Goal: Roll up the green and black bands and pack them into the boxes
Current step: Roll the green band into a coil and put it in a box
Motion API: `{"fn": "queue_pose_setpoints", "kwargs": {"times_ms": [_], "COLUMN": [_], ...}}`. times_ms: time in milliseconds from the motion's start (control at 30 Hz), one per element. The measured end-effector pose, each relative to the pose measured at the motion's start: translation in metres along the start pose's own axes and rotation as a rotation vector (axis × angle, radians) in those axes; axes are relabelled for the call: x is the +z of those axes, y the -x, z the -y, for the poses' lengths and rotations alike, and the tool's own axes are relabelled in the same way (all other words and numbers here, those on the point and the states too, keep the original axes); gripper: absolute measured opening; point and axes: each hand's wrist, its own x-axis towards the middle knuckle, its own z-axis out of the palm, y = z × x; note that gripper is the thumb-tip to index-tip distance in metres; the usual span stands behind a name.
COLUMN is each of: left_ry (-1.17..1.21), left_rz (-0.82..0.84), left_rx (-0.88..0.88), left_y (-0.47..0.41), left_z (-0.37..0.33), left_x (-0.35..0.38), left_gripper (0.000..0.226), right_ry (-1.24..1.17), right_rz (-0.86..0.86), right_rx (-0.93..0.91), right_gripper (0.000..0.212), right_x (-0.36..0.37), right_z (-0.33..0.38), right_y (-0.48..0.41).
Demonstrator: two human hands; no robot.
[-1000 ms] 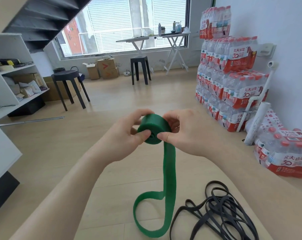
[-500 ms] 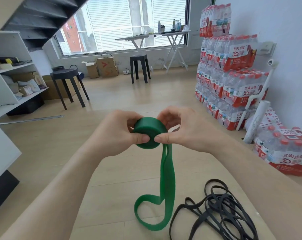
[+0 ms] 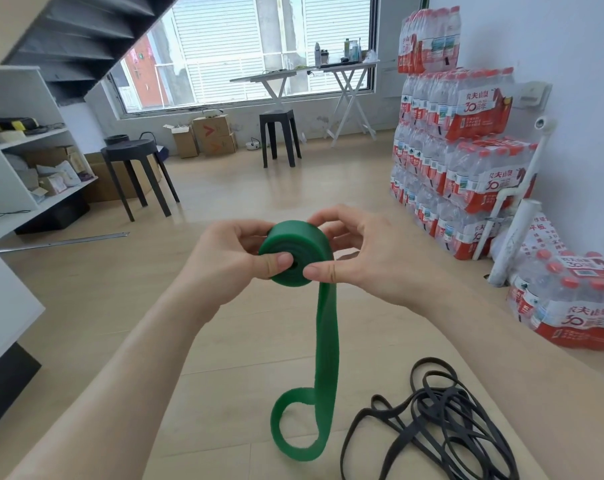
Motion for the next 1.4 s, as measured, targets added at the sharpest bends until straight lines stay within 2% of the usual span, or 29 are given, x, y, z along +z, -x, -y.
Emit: {"fn": "queue_pose_setpoints", "kwargs": {"times_ms": [300, 367, 467, 567, 633, 767, 833, 900, 967, 1033, 1100, 1167, 1267, 1400], "left_ry": [0.278, 0.336, 0.453, 0.492, 0.359, -0.178, -0.344, -0.387, -0.284, -0.176, -0.288, -0.524, -0.739, -0.709], "left_rz": [-0.056, -0.092, -0.134, -0.095, -0.015, 0.139, 0.149, 0.209, 0.254, 0.207, 0.098, 0.021, -0.002, -0.052], "left_rx": [-0.090, -0.106, -0.137, -0.173, -0.135, 0.126, 0.245, 0.333, 0.352, 0.309, 0.295, 0.311, 0.353, 0.354], "left_y": [-0.002, -0.003, -0.004, -0.002, 0.001, 0.006, 0.009, 0.014, 0.018, 0.022, 0.024, 0.024, 0.023, 0.020], "left_z": [0.012, 0.012, 0.012, 0.011, 0.007, -0.008, -0.017, -0.026, -0.029, -0.031, -0.033, -0.035, -0.036, -0.032], "left_x": [0.010, 0.013, 0.021, 0.026, 0.024, 0.012, 0.010, 0.012, 0.016, 0.020, 0.024, 0.029, 0.033, 0.039], "left_gripper": [0.047, 0.043, 0.034, 0.035, 0.042, 0.086, 0.086, 0.080, 0.073, 0.065, 0.061, 0.060, 0.066, 0.070], "right_ry": [-0.123, -0.130, -0.046, 0.046, -0.038, -0.296, -0.454, -0.585, -0.701, -0.764, -0.676, -0.461, -0.218, -0.330], "right_rz": [-0.155, -0.169, -0.163, -0.166, -0.136, -0.005, 0.135, 0.300, 0.431, 0.464, 0.410, 0.376, 0.326, 0.281], "right_rx": [0.021, 0.019, -0.005, -0.009, 0.015, 0.093, 0.109, 0.108, 0.102, 0.116, 0.137, 0.119, 0.051, -0.020], "right_gripper": [0.041, 0.040, 0.042, 0.039, 0.036, 0.042, 0.052, 0.058, 0.068, 0.071, 0.064, 0.053, 0.052, 0.054], "right_x": [0.007, 0.009, 0.008, 0.002, -0.003, -0.018, -0.026, -0.029, -0.026, -0.022, -0.023, -0.024, -0.013, -0.007], "right_z": [-0.008, -0.008, -0.005, -0.003, -0.007, -0.018, -0.020, -0.020, -0.023, -0.025, -0.019, -0.008, 0.007, 0.007], "right_y": [-0.006, -0.008, -0.009, -0.009, -0.009, -0.010, -0.010, -0.009, -0.008, -0.009, -0.009, -0.006, -0.002, -0.002]}}
